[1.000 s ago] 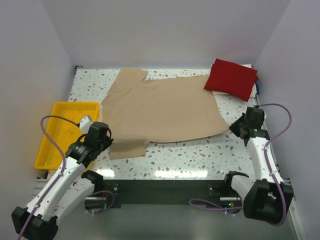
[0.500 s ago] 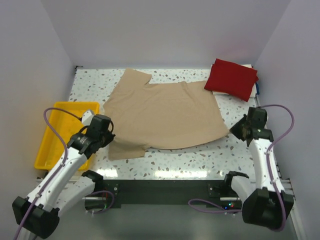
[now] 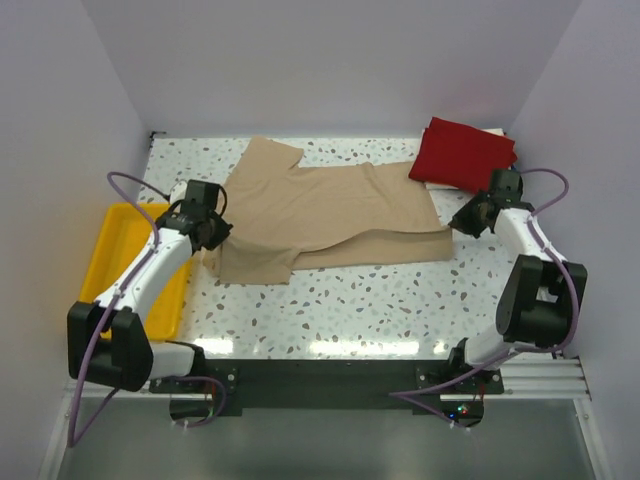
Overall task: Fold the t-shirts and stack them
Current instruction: Fold the tshirt
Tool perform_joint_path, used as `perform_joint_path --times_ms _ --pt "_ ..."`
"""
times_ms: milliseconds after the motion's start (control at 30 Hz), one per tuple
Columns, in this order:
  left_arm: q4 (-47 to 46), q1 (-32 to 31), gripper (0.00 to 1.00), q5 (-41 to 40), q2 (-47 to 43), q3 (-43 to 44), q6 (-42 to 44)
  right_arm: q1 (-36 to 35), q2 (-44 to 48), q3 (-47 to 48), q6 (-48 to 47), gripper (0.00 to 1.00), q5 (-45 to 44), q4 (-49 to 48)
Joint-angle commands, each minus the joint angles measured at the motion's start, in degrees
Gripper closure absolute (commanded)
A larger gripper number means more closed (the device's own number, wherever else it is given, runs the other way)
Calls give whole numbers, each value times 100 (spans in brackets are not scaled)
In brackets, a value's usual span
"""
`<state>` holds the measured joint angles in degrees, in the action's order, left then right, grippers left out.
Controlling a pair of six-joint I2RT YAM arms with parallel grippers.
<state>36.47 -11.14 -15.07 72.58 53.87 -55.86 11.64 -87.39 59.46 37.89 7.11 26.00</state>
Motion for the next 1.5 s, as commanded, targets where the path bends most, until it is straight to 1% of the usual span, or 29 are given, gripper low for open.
perform_joint_path --times_ms 0,33,200,467,667,700,733,767,800,833,867,900,933,1000,1067,1100,1133,1200,1300,1367,1467 --pt "-448 138 100 197 388 536 242 5 -251 364 157 100 176 -437" --pt "-448 164 100 206 572 598 250 14 -374 408 210 100 185 -490" --pt "-491 331 100 215 907 888 312 14 -620 575 280 100 115 -613" --pt "-650 621 100 452 1197 827 400 14 -989 909 272 100 80 -649" --pt "-834 692 100 645 1408 757 479 -4 -1227 997 202 100 193 -728" --pt "-895 700 100 715 1435 748 496 -12 -1280 1015 193 98 281 -737" --pt "-931 718 100 742 1443 748 540 -30 -1306 1067 132 86 299 -728" --pt "-966 727 95 768 1444 748 602 -39 -1306 1102 96 79 308 -684" --pt "-1018 744 88 812 1426 748 628 -56 -1280 1146 26 73 308 -658" --pt "-1062 779 77 839 1409 748 716 -91 -1254 1147 -9 59 299 -631" --pt "-1098 788 66 848 1400 757 751 -118 -1219 1164 -44 52 291 -605" --pt "-1107 806 49 804 1339 757 769 -153 -1175 1182 -97 48 256 -553" --pt "-1107 841 46 804 1312 713 787 -231 -1070 1190 -176 41 125 -491" --pt "-1081 850 41 778 1155 652 796 -320 -886 1086 -238 40 10 -412" --pt "-1010 850 40 751 1005 477 717 -425 -526 875 -229 40 -105 -411" --pt "-897 841 40 603 821 389 664 -452 -394 718 -212 40 -114 -464" --pt "-844 841 40 541 706 283 594 -478 -236 377 -177 40 -122 -516" --pt "-650 832 41 243 313 -94 339 -487 177 -107 -177 41 -149 -613" --pt "-685 832 42 93 -215 -727 119 -496 626 -635 -220 41 -201 -719" --pt "-903 832 44 144 -358 -1121 84 -505 785 -795 -264 42 -254 -710" --pt "-1027 832 49 338 -350 -1300 66 -496 961 -989 -352 42 -281 -666"
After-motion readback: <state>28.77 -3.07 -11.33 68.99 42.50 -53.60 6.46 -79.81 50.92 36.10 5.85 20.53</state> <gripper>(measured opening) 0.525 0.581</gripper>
